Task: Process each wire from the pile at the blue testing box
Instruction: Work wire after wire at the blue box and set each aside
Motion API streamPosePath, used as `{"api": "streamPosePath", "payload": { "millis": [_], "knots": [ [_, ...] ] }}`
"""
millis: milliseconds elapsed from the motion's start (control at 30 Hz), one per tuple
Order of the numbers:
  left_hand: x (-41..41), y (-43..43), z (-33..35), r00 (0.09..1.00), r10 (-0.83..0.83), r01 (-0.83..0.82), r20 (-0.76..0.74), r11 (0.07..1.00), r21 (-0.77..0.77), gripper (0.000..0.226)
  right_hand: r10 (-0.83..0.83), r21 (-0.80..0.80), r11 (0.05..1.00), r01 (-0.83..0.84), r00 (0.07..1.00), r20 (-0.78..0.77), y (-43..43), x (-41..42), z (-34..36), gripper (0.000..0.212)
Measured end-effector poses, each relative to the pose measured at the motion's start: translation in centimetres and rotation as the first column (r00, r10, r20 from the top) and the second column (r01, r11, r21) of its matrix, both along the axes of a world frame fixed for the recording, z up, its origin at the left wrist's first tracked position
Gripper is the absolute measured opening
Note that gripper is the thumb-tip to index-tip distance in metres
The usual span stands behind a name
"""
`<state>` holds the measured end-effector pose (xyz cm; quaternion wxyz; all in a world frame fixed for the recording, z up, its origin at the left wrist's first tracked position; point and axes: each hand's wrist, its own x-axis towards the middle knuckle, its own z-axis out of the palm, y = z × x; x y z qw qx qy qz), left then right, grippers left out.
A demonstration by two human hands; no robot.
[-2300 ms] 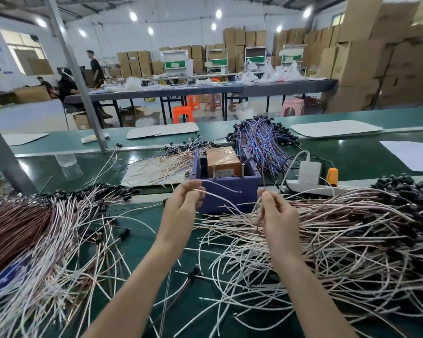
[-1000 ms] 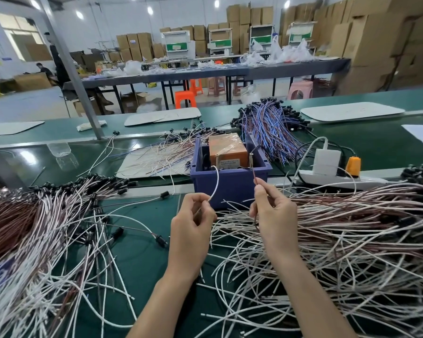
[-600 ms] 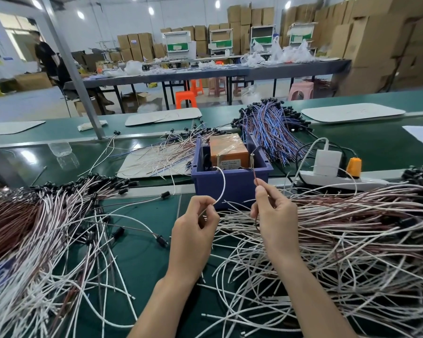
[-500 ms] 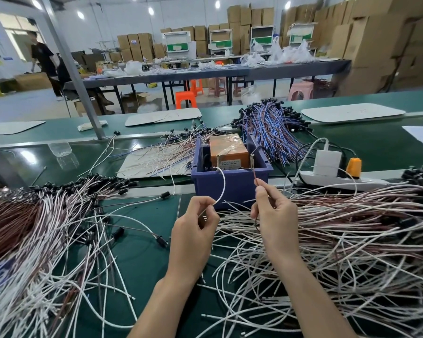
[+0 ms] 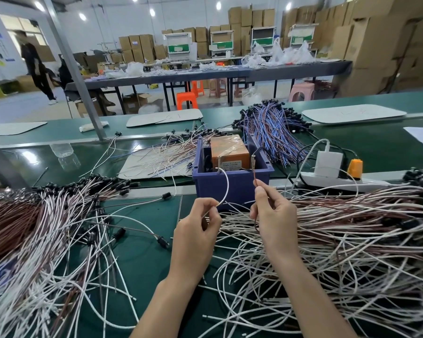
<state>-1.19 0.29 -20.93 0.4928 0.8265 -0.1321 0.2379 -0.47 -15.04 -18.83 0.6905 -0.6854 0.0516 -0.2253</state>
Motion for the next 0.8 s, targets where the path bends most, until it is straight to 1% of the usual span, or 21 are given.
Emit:
{"api": "streamPosePath", "payload": {
  "millis": [433, 600, 800],
  "knots": [
    [0.13, -0.06, -0.06, 1.0, 0.016, -0.016, 0.012, 1.0, 0.024, 0.007, -0.008, 0.014, 1.0, 0.008, 1.0, 0.005, 0.45, -0.1, 0.48, 0.021],
    [0.14, -0.03, -0.13, 1.0, 0.01, -0.01, 0.011, 1.0, 0.026, 0.008, -0.014, -0.006, 1.0, 0.014, 1.0, -0.008, 0.53, -0.1, 0.52, 0.023],
    [0.05, -0.02, -0.04, 1.0, -0.001, 0.001, 0.022, 1.0, 0.029, 0.007, -0.011, -0.016, 1.0, 0.011, 1.0, -0.007, 0.59, -0.28, 0.62, 0.021]
  ]
}}
